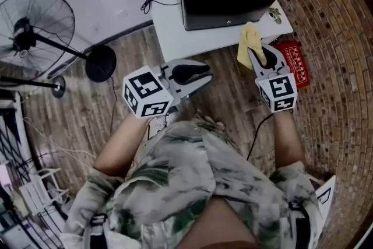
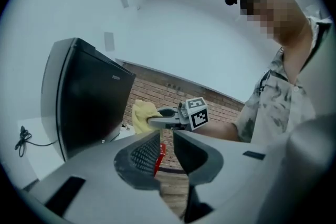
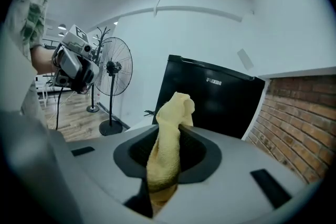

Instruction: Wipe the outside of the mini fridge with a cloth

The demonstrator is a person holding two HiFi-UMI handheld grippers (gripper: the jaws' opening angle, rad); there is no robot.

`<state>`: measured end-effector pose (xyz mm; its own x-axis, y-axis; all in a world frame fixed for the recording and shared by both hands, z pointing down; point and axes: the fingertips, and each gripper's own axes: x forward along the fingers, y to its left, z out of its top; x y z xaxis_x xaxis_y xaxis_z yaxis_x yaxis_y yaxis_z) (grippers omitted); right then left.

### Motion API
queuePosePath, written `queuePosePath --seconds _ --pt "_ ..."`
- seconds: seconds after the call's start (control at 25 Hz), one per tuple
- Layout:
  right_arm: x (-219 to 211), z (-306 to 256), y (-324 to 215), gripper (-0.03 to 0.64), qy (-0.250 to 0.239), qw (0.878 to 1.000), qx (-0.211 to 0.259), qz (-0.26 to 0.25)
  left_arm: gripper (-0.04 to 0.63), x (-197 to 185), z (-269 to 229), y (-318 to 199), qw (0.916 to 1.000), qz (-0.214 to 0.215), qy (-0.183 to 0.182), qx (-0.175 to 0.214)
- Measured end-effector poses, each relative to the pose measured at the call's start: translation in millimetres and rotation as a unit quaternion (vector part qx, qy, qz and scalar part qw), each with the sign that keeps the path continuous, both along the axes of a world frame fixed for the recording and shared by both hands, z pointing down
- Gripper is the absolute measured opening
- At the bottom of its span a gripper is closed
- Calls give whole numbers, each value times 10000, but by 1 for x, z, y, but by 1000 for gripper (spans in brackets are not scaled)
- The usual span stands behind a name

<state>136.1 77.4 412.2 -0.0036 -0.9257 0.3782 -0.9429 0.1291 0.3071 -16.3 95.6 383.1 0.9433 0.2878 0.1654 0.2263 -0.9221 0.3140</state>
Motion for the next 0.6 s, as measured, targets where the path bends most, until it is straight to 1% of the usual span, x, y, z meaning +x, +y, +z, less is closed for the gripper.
queuePosePath --seconds 0.16,0.28,0.44,0.52,0.6 --pt "-56 -9 -46 98 78 9997 55 220 71 -62 -3 -46 9998 161 -14 112" --pt "-90 -21 -77 98 133 9993 174 293 70 -96 -1 -74 9995 288 -56 123" --pt "-123 -33 -106 98 177 9992 227 263 71 -116 0 -96 9988 471 -53 94" --pt "-132 -38 -117 98 272 9993 194 162 71 -116 -4 -105 9989 455 6 50" --pt "-132 -46 -128 98 370 9991 202 68 70 -110 -8 -114 9992 389 32 10"
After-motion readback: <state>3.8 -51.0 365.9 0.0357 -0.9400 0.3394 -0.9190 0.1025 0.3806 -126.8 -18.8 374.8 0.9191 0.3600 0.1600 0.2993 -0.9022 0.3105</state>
